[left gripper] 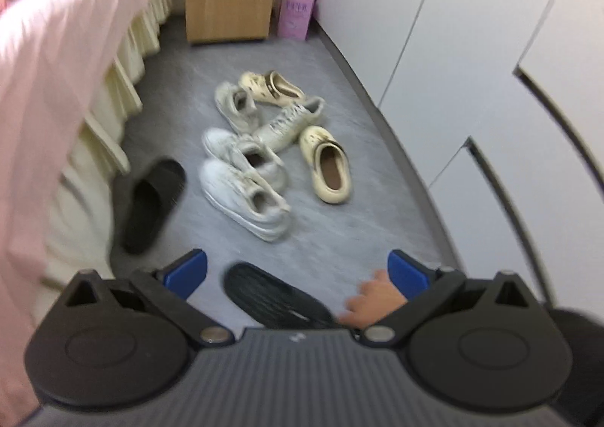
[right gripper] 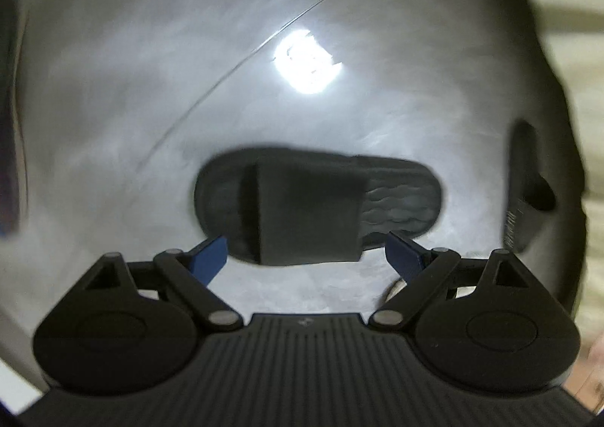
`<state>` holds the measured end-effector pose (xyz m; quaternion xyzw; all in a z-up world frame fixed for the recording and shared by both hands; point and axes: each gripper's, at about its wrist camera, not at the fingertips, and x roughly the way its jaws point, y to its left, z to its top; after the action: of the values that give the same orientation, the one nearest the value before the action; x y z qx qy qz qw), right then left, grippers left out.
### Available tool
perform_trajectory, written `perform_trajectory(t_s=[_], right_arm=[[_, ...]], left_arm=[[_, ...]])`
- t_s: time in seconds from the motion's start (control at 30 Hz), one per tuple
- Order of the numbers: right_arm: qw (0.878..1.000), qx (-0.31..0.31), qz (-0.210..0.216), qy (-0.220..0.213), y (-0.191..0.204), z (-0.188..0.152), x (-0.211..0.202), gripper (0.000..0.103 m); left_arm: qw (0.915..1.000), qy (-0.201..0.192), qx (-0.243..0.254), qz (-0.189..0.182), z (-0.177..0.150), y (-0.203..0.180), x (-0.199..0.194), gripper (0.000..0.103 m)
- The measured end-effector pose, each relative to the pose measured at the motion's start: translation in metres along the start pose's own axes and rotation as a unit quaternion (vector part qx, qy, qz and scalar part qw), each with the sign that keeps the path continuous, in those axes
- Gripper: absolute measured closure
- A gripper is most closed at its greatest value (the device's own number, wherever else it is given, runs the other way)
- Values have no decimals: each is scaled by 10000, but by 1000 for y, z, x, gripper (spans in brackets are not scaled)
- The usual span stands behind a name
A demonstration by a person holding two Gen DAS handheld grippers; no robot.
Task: Organize scattered shoes
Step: 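Grasp the set-down black slide by its strap with the right tool, then carry the black slide with the right tool and release it by the wardrobe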
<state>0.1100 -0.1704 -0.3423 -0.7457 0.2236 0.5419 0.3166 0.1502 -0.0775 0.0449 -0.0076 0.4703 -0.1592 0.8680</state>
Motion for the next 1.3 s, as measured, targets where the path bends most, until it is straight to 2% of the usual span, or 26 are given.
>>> perform_trajectory(t_s=[0.03, 0.1, 0.2, 0.33, 0.43, 0.47, 0.6, 0.7, 0.93, 1.0, 1.07, 1.13, 1.2, 1.3], right_arm=[[10000, 49, -29, -8, -2, -1, 7, 11], [9997, 219, -126, -48, -7, -3, 21, 11], [9987, 459, -142, -157, -15, -5, 33, 11], [9952, 973, 30, -19, -20, -7, 39, 10], [9904, 1367, 163, 101, -23, -8, 42, 0], [9884, 1498, 207, 140, -24, -9, 43, 0], [9782, 2018, 382, 299, -28, -10, 48, 1], [9684, 2403, 514, 417, -31, -12, 52, 9], [9385, 3283, 815, 690, -38, -15, 60, 10], [8954, 4254, 1011, 847, -44, -3, 69, 10], [8580, 4928, 1132, 901, -43, -10, 65, 10], [8128, 5590, 1322, 971, -40, -18, 61, 10], [7543, 6277, 1612, 1051, -34, -30, 57, 10], [6447, 7321, 1915, 1082, -25, -53, 47, 10]], left_arm=[[10000, -25, -79, -14, 1, 3, 0, 0], [9997, -54, -31, 224, -4, 8, 3, 0], [9998, 103, -145, 111, -1, 16, 10, 0], [9980, 326, -523, 108, 4, 35, 20, 0], [9953, 438, -851, 143, 11, 53, 25, 0], [9950, 436, -888, 161, 12, 58, 24, 0], [9938, 409, -1004, 239, 10, 72, 22, 0], [9924, 418, -1135, 210, 11, 81, 19, 0], [9907, 281, -1330, 66, 16, 88, 7, 0], [9913, 275, -1288, 5, 14, 84, 5, 0], [9918, 270, -1246, -51, 11, 81, 2, 0], [9930, 309, -1138, -72, 13, 66, 6, 0], [9939, 349, -1038, -91, 10, 59, 7, 0], [9952, 407, -886, -120, 6, 48, 9, 0]])
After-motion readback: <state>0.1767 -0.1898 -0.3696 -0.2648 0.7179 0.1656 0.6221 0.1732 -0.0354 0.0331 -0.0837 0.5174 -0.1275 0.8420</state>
